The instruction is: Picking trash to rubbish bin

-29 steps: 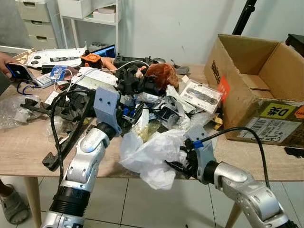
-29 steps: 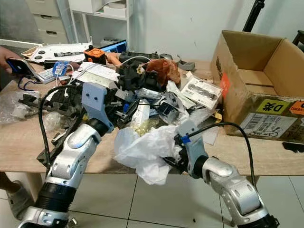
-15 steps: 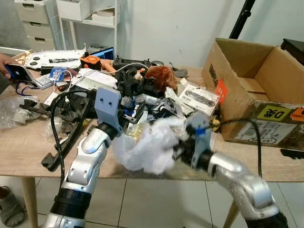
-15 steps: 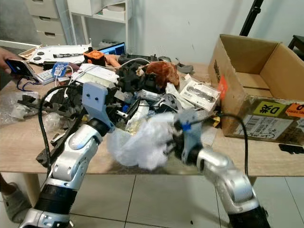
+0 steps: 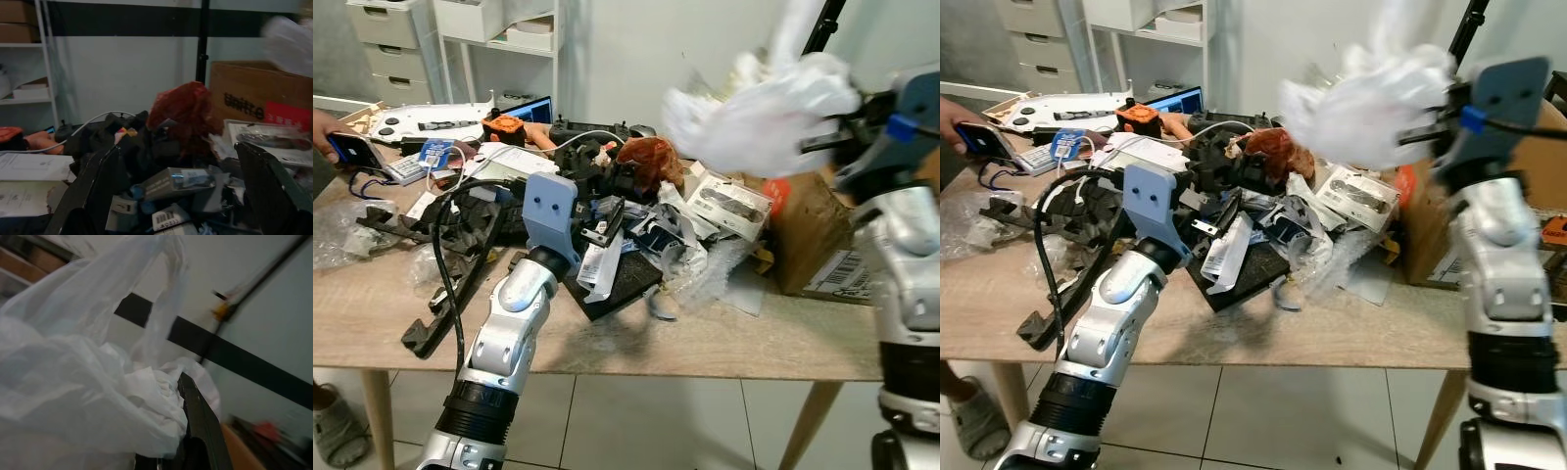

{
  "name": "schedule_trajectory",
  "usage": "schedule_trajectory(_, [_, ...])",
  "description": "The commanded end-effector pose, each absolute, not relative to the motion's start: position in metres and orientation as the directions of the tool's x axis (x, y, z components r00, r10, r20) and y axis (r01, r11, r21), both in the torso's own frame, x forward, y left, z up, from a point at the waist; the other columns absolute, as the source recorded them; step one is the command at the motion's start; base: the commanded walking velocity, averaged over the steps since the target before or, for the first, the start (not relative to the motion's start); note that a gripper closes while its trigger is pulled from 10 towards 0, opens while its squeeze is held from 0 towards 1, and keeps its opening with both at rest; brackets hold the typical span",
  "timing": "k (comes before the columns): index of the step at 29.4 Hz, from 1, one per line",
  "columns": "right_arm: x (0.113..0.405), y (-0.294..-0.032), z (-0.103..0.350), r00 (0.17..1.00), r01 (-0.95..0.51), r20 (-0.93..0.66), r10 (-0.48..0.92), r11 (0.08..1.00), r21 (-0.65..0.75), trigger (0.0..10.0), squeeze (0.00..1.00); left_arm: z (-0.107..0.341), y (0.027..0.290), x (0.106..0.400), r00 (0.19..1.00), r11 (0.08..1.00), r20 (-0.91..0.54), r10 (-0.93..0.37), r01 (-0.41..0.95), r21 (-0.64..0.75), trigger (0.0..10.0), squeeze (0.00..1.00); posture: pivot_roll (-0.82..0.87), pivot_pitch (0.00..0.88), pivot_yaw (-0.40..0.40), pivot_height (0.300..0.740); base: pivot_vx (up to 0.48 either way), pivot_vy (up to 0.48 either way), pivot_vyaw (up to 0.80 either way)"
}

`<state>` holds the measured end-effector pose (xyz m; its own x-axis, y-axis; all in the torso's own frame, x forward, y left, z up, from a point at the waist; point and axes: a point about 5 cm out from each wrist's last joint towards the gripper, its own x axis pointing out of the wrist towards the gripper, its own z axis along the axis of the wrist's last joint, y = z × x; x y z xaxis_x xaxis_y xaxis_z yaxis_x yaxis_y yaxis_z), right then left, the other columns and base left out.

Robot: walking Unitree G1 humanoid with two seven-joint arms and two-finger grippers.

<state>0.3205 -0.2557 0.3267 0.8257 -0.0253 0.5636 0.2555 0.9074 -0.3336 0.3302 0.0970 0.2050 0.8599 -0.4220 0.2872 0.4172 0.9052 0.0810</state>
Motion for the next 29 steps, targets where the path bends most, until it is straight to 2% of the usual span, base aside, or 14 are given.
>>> schedule_trajectory(1, [0.322, -0.281, 0.314, 0.843, 0.337, 0.521, -0.136, 0.888, -0.314, 0.0, 0.0, 0.201, 0.1, 0.331, 0.867, 0.91, 0.28, -0.413, 0.406, 0.084, 10.0, 0.0, -0.03, 0.051, -0.076, 0.74, 0.0, 0.0, 0.0])
schedule_trajectory(6, [0.319, -0.299, 0.307, 0.832, 0.418, 0.513, -0.212, 0.848, -0.326, 0.0, 0.0, 0.202, 0.108, 0.332, 0.876, 0.92, 0.283, -0.39, 0.382, 0.086, 10.0, 0.0, -0.02, 0.088, -0.097, 0.74, 0.0, 0.0, 0.0])
schedule_trajectory(7, [0.319, -0.309, 0.297, 0.835, 0.447, 0.487, -0.255, 0.83, -0.333, 0.0, 0.0, 0.203, 0.115, 0.332, 0.886, 0.931, 0.287, -0.366, 0.355, 0.091, 10.0, 0.0, -0.01, 0.082, -0.09, 0.74, 0.0, 0.0, 0.0])
schedule_trajectory(11, [0.318, -0.323, 0.287, 0.822, 0.496, 0.461, -0.335, 0.819, -0.289, 0.0, 0.0, 0.205, 0.121, 0.332, 0.895, 0.941, 0.289, -0.339, 0.329, 0.084, 10.0, 0.0, 0.0, 0.102, -0.086, 0.74, 0.0, 0.0, 0.0])
schedule_trajectory(16, [0.317, -0.337, 0.28, 0.788, 0.556, 0.434, -0.437, 0.808, -0.197, 0.0, 0.0, 0.206, 0.123, 0.333, 0.895, 0.94, 0.287, -0.342, 0.328, 0.096, 10.0, 0.0, 0.0, 0.111, -0.081, 0.74, 0.0, 0.0, 0.0])
schedule_trajectory(19, [0.314, -0.358, 0.279, 0.713, 0.644, 0.426, -0.557, 0.76, -0.084, 0.0, 0.0, 0.209, 0.125, 0.336, 0.895, 0.944, 0.299, -0.331, 0.316, 0.098, 10.0, 0.0, 0.0, 0.118, -0.083, 0.74, 0.0, 0.0, 0.0])
schedule_trajectory(20, [0.314, -0.358, 0.279, 0.713, 0.644, 0.426, -0.557, 0.76, -0.084, 0.0, 0.0, 0.209, 0.125, 0.336, 0.895, 0.944, 0.299, -0.331, 0.316, 0.098, 10.0, 0.0, 0.0, 0.118, -0.083, 0.74, 0.0, 0.0, 0.0])
schedule_trajectory(21, [0.312, -0.364, 0.279, 0.692, 0.669, 0.422, -0.586, 0.74, -0.067, 7.5, 0.0, 0.209, 0.124, 0.337, 0.895, 0.944, 0.299, -0.33, 0.316, 0.098, 10.0, 0.0, 0.0, 0.125, -0.082, 0.74, 0.0, 0.0, 0.0])
schedule_trajectory(23, [0.311, -0.37, 0.278, 0.667, 0.696, 0.42, -0.616, 0.716, -0.053, 7.5, 0.0, 0.209, 0.124, 0.337, 0.896, 0.945, 0.301, -0.327, 0.312, 0.095, 10.0, 0.0, 0.0, 0.125, -0.082, 0.74, 0.0, 0.0, 0.0])
schedule_trajectory(24, [0.308, -0.375, 0.278, 0.645, 0.706, 0.413, -0.643, 0.708, 0.0, 10.0, 0.53, 0.21, 0.125, 0.336, 0.896, 0.946, 0.304, -0.325, 0.312, 0.092, 10.0, 0.0, 0.0, 0.108, -0.072, 0.74, 0.0, 0.0, 0.0])
schedule_trajectory(25, [0.308, -0.375, 0.278, 0.645, 0.706, 0.413, -0.643, 0.708, 0.0, 10.0, 0.53, 0.21, 0.125, 0.336, 0.896, 0.946, 0.304, -0.325, 0.312, 0.092, 10.0, 0.0, 0.0, 0.108, -0.072, 0.74, 0.0, 0.0, 0.0])
schedule_trajectory(26, [0.306, -0.377, 0.278, 0.633, 0.716, 0.407, -0.659, 0.698, 0.018, 10.0, 1.0, 0.21, 0.125, 0.336, 0.895, 0.946, 0.304, -0.325, 0.312, 0.092, 10.0, 0.0, 0.0, 0.105, -0.065, 0.74, 0.0, 0.0, 0.0])
schedule_trajectory(29, [0.306, -0.374, 0.281, 0.606, 0.742, 0.43, -0.669, 0.67, -0.002, 10.0, 1.0, 0.212, 0.124, 0.34, 0.887, 0.937, 0.301, -0.349, 0.333, 0.107, 10.0, 0.0, 0.0, 0.129, -0.069, 0.74, 0.0, 0.0, 0.0])
